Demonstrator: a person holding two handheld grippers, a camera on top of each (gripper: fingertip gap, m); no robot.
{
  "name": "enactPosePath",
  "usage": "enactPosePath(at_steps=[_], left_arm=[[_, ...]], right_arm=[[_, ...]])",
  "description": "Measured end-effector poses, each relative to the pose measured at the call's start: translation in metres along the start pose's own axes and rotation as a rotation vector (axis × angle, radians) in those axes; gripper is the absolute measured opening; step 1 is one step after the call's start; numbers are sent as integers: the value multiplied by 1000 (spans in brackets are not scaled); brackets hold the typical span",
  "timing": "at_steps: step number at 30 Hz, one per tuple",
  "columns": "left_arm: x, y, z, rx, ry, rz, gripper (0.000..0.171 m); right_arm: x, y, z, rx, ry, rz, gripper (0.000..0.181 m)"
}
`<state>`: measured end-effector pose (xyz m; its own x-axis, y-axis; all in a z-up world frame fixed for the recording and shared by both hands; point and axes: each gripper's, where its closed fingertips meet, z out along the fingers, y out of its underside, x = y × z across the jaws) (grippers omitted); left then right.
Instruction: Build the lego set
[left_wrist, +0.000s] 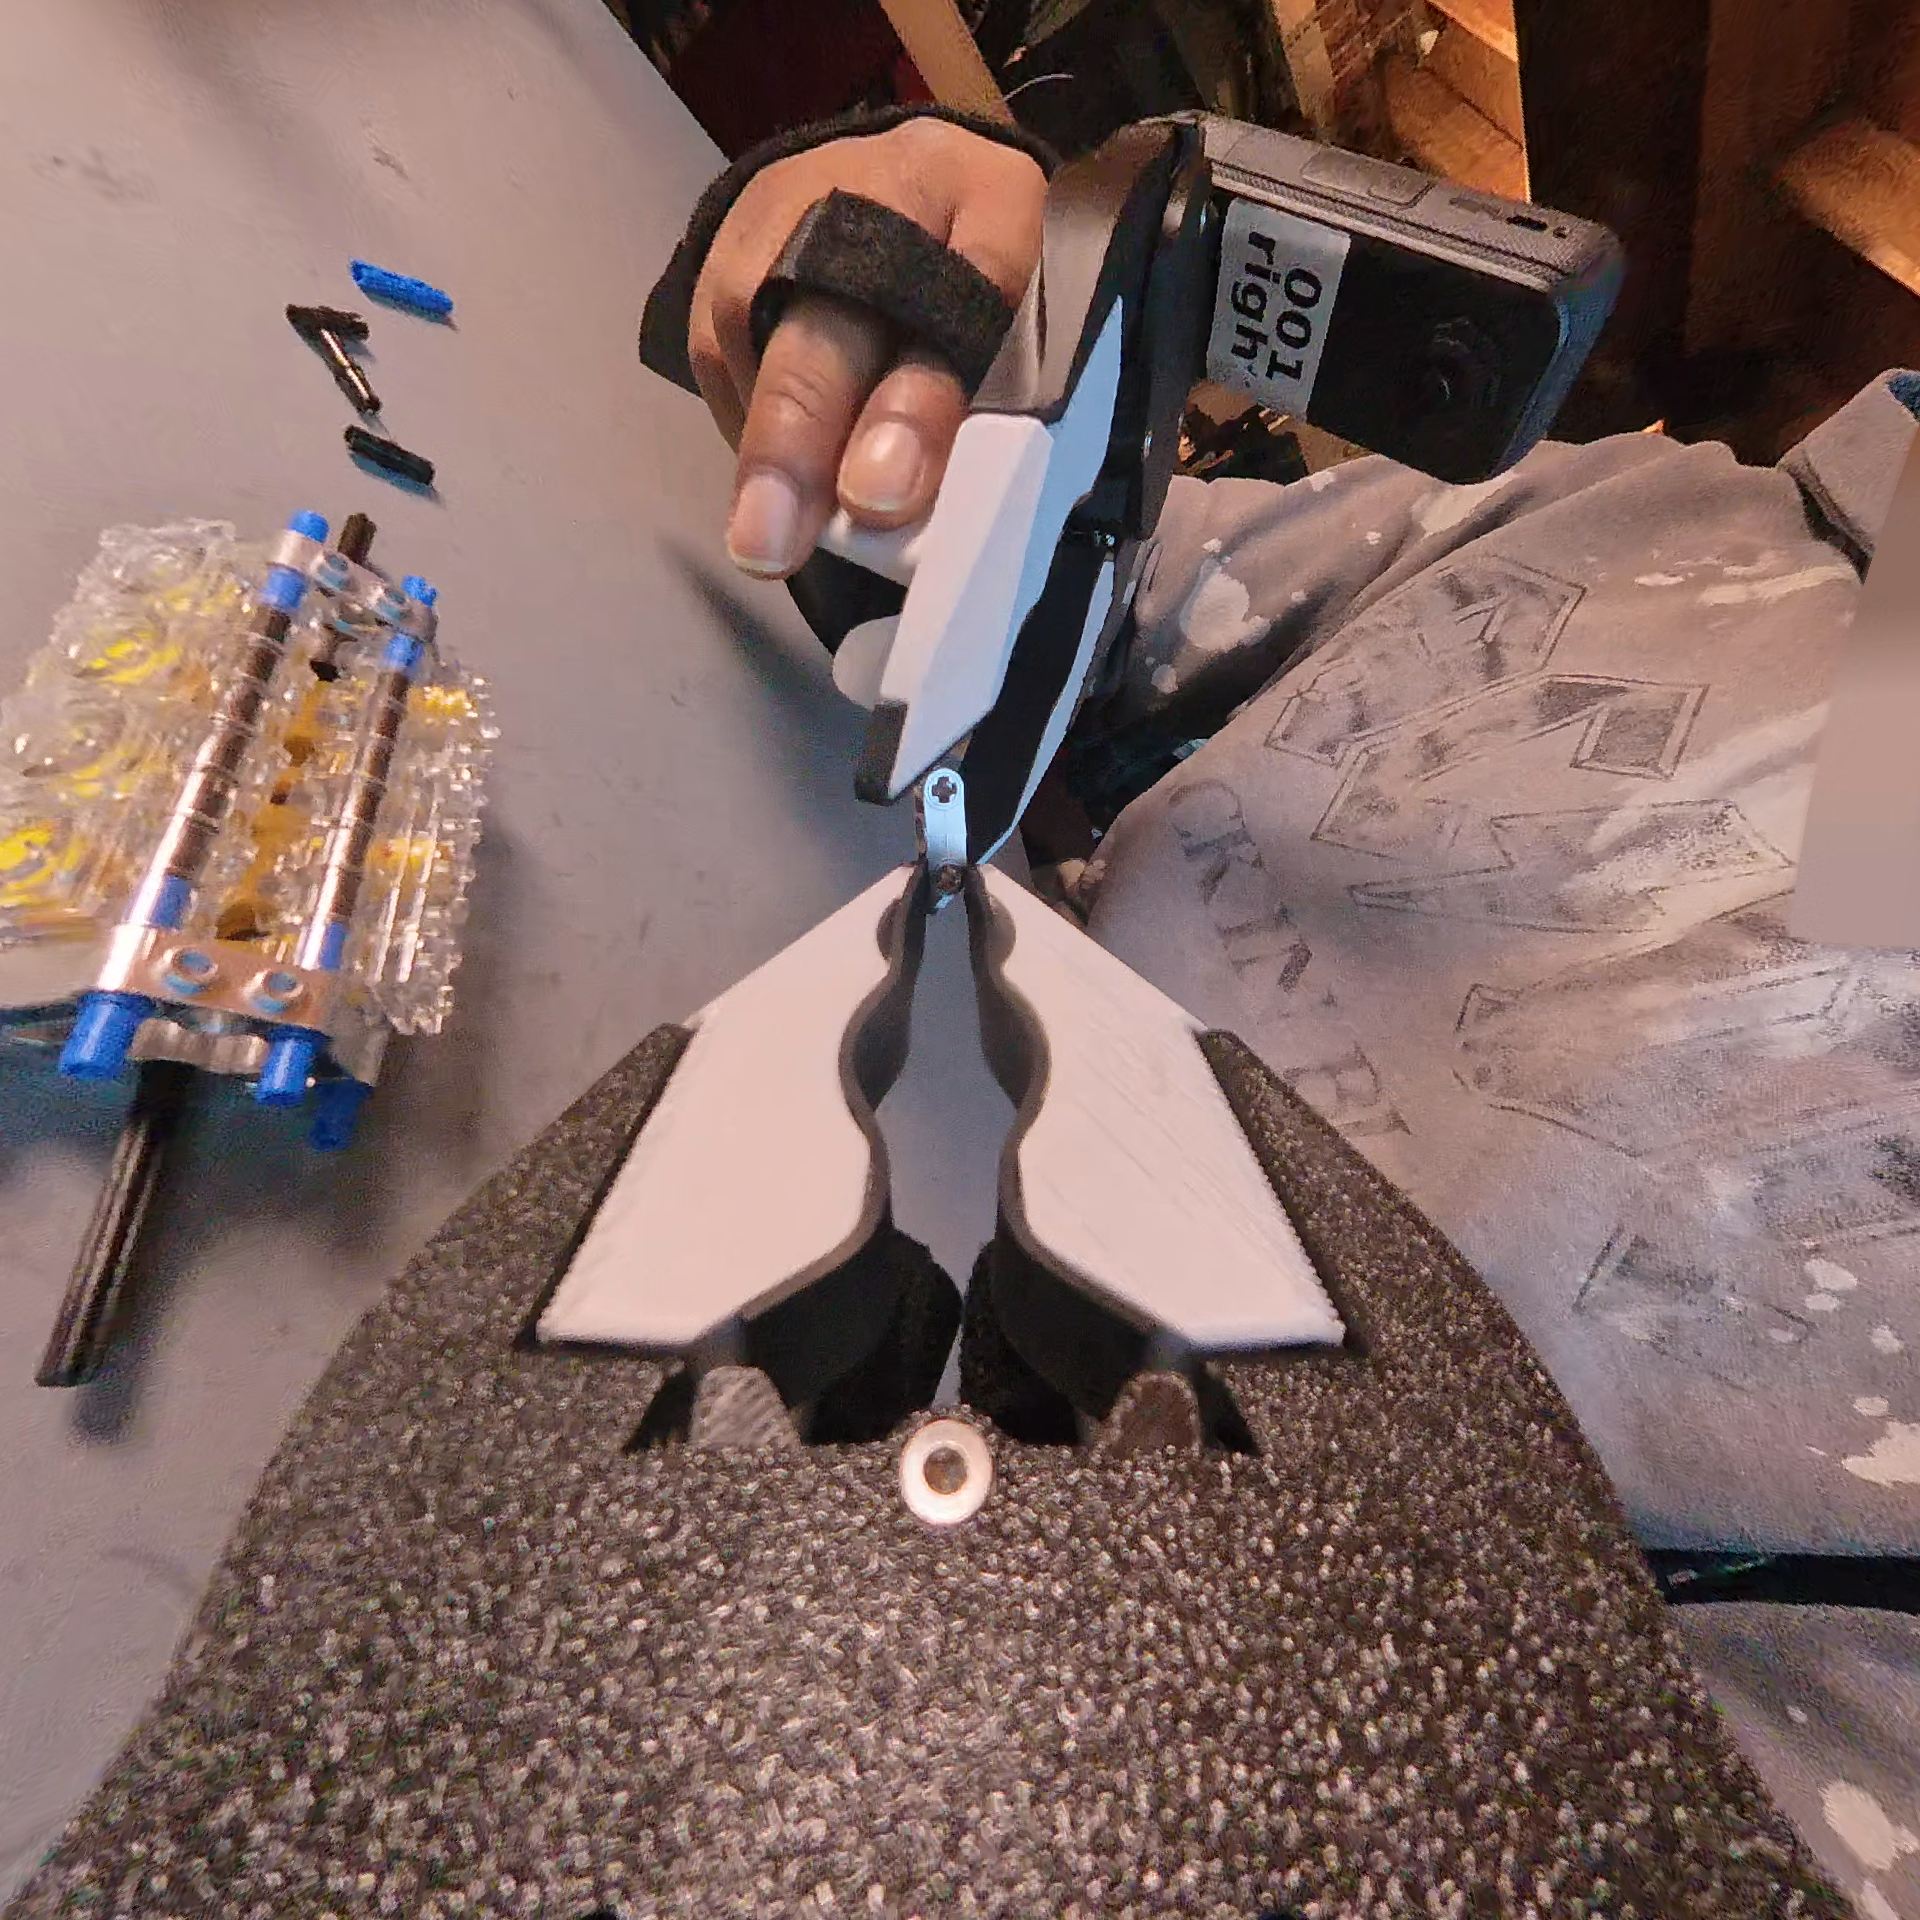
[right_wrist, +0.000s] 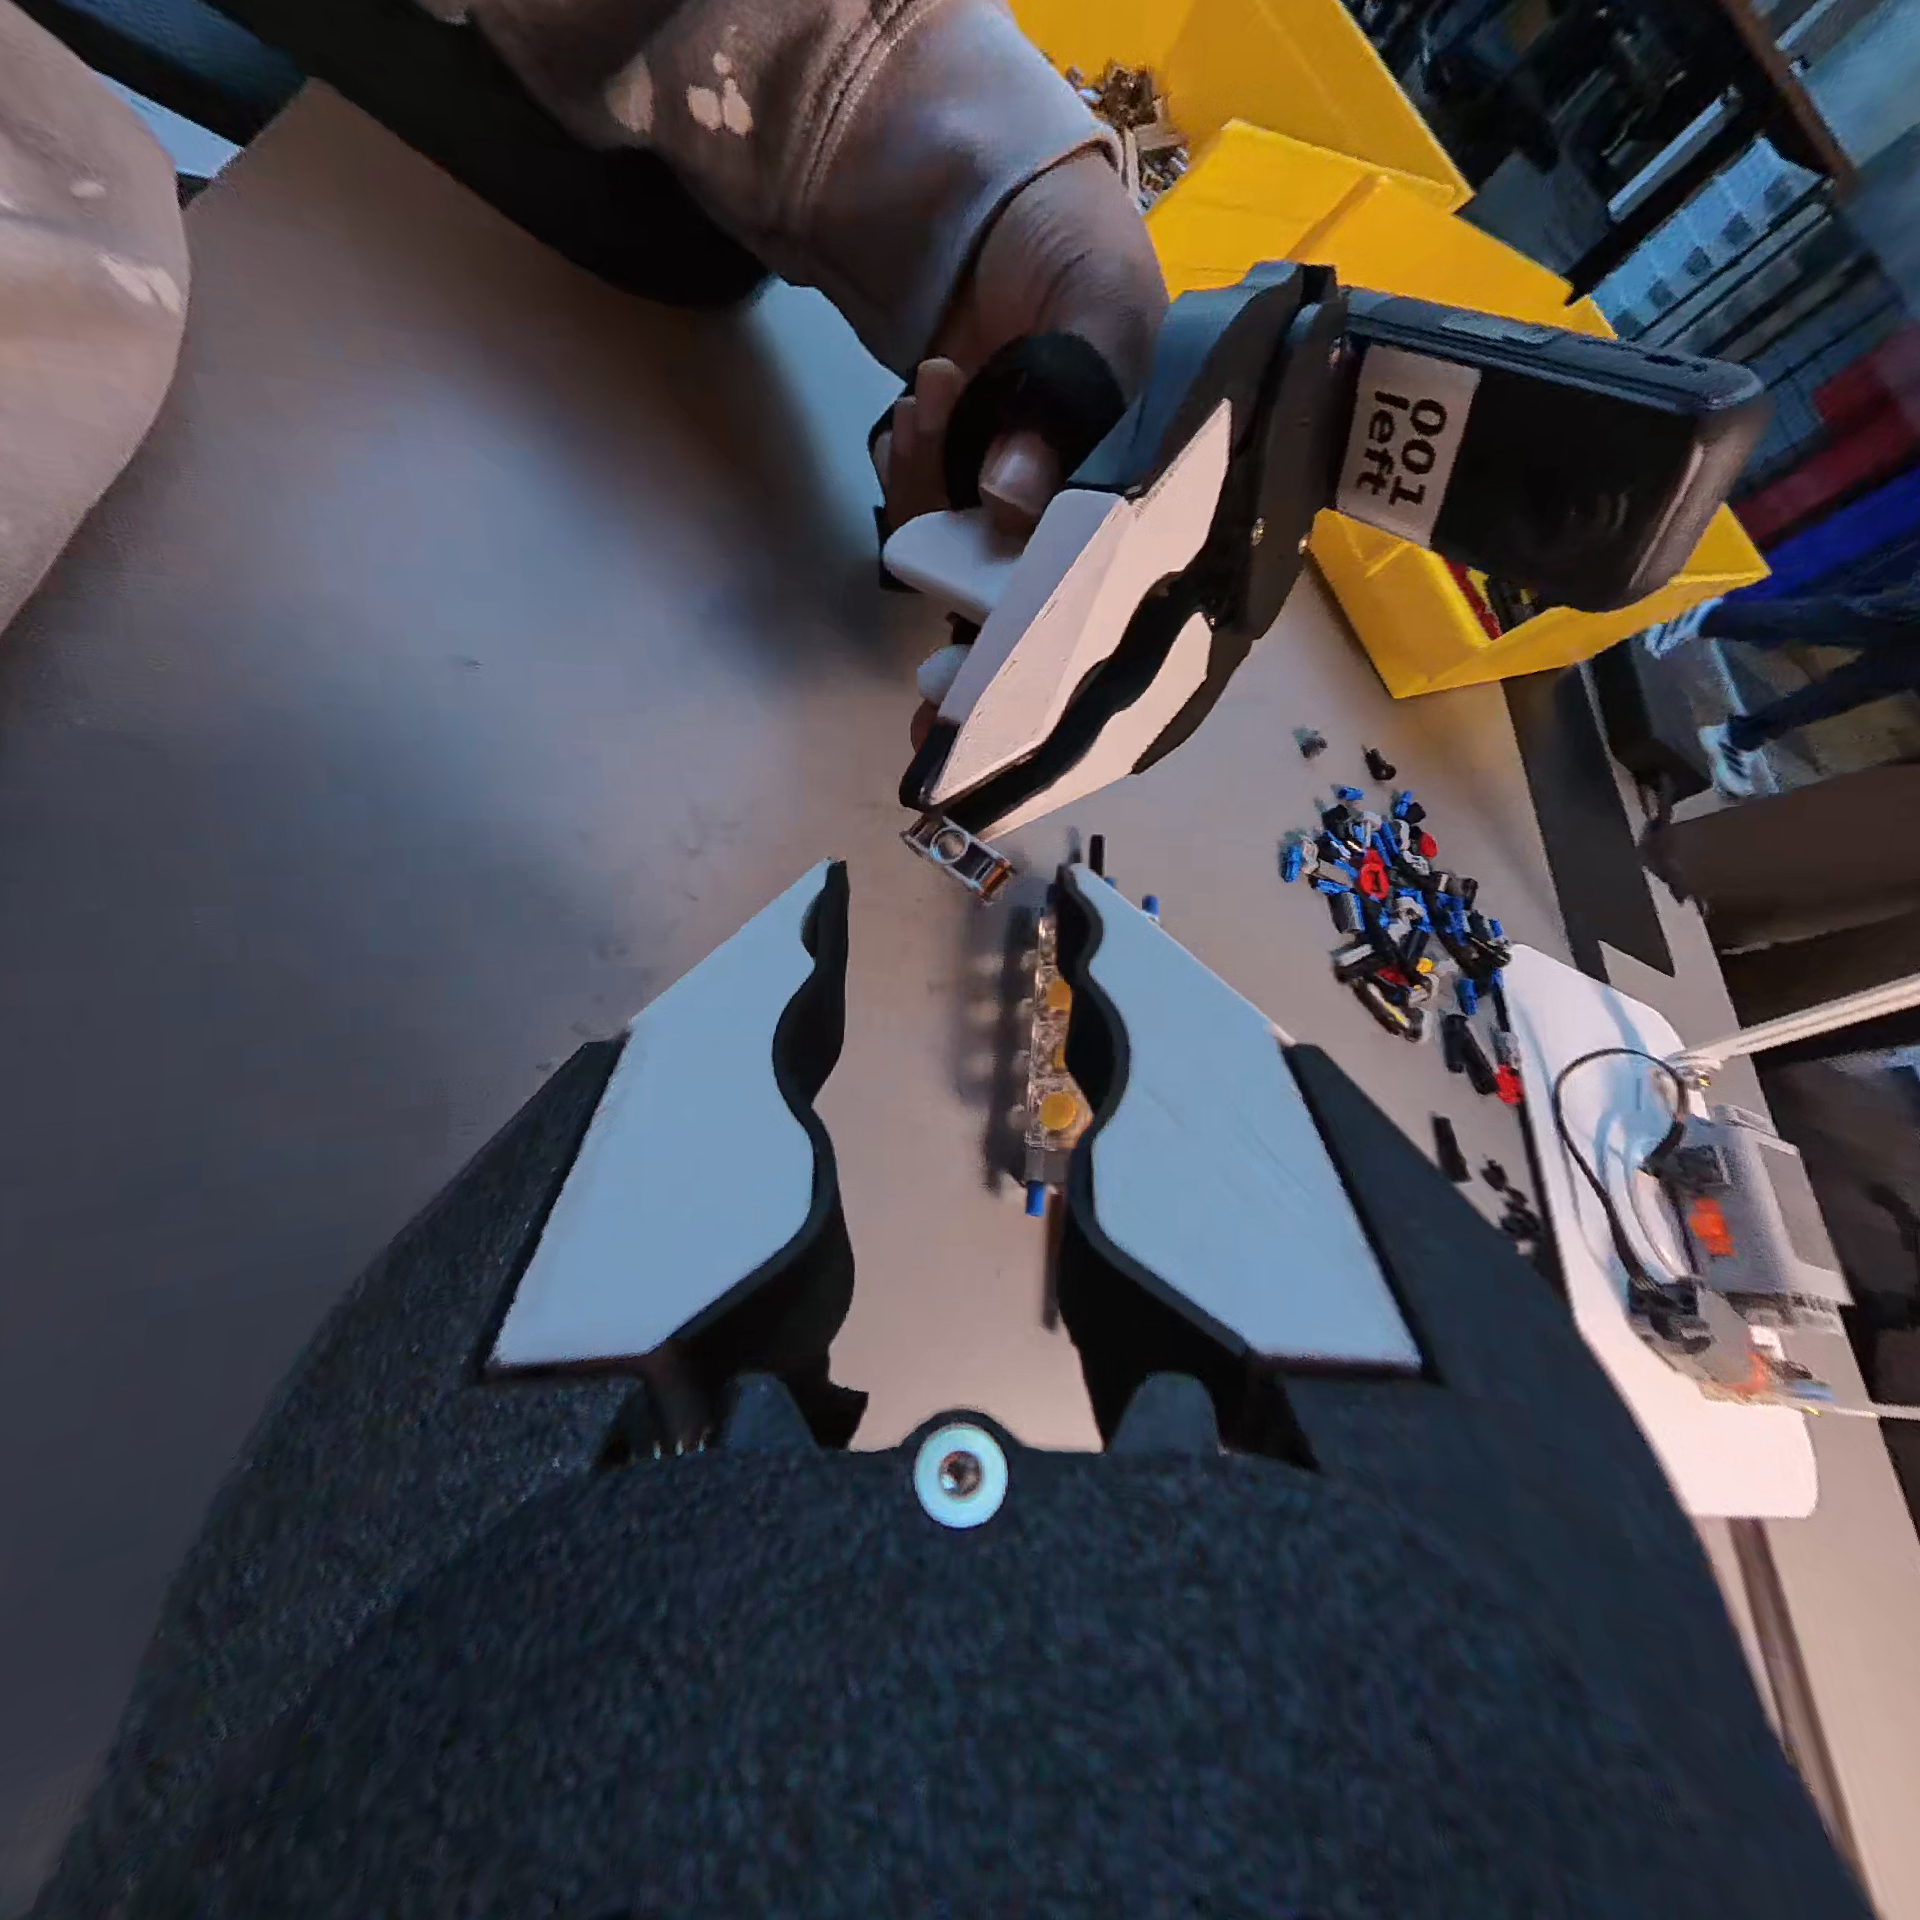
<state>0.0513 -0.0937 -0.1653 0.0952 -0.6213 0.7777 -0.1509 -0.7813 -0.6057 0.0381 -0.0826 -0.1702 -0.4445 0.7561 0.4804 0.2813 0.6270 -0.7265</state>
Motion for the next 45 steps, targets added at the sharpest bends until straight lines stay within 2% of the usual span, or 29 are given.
enactPosePath(at_steps=[5,6,8,12,15,18,21,24,27,29,34,38,42,45], left_arm=[[-3,5,-1,-21,16,-20,5],[-6,4,-3,-17,2,-24,0],[-19,1,-11,-2,-93,5,0],[-28,-10,-30,47,-266,182,14],[-40,-7,-35,23,-401,308,16],[-48,-9,-41,25,-490,400,22],[-49,-23,-53,110,-546,442,24],[-49,-36,-70,189,-620,494,30],[-56,-39,-82,199,-702,521,40],[-60,-39,-84,188,-740,549,41],[-69,-35,-81,144,-812,609,48],[-78,-44,-93,182,-925,659,65],[-79,-50,-105,209,-1024,698,72],[-72,-55,-111,239,-1078,750,72]], right_arm=[[-7,-1,8,27,5,-23,9],[-5,1,8,28,7,0,5],[-6,11,9,7,-20,73,5],[-11,42,20,-134,-73,233,5],[-22,56,30,-236,-132,295,6],[-20,55,31,-232,-130,323,12],[-22,56,24,-223,-162,347,27],[-17,50,6,-158,-157,367,28],[4,40,-15,-49,-83,421,28],[17,38,-23,3,-33,451,28],[30,34,-14,58,54,426,28],[60,36,-21,126,256,440,37],[86,34,-42,210,444,465,44],[90,32,-49,200,528,416,49]])
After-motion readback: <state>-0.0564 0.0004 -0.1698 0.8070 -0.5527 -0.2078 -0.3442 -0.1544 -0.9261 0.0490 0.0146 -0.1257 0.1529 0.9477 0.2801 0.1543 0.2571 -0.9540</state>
